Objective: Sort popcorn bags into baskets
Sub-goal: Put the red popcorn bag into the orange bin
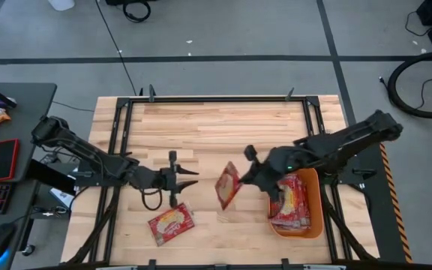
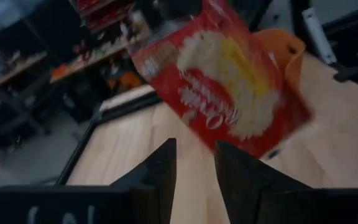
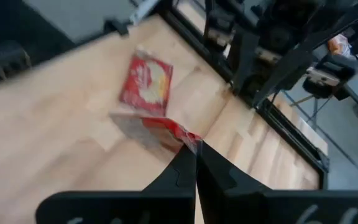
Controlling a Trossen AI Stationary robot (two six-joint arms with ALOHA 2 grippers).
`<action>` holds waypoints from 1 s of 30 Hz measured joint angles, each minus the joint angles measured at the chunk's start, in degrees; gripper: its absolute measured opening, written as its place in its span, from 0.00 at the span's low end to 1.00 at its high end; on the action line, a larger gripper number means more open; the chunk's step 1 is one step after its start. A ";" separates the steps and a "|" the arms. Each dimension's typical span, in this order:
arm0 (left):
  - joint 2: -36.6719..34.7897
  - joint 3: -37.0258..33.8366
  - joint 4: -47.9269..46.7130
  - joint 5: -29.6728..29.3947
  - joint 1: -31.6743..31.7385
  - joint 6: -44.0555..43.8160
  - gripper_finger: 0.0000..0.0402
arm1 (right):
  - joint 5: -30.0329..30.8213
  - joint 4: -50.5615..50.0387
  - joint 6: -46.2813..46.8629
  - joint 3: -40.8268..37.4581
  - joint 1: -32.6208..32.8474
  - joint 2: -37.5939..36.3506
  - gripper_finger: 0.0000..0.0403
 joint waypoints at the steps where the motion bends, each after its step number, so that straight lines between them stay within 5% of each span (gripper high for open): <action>1: 0.00 -1.01 1.97 0.80 0.00 0.87 0.28 | 0.00 -0.47 1.65 0.00 0.86 -1.12 0.01; 6: 0.02 -5.09 10.59 3.74 0.24 4.27 0.28 | -0.61 -5.24 12.57 0.00 5.58 -6.30 0.01; 13: 0.02 -5.41 9.36 7.61 0.09 3.27 0.28 | -2.91 -10.73 29.60 0.00 13.14 -11.57 0.01; 30: 0.02 -5.41 9.37 8.36 0.09 -2.76 0.28 | 19.66 -33.86 55.49 0.00 29.70 -14.19 0.01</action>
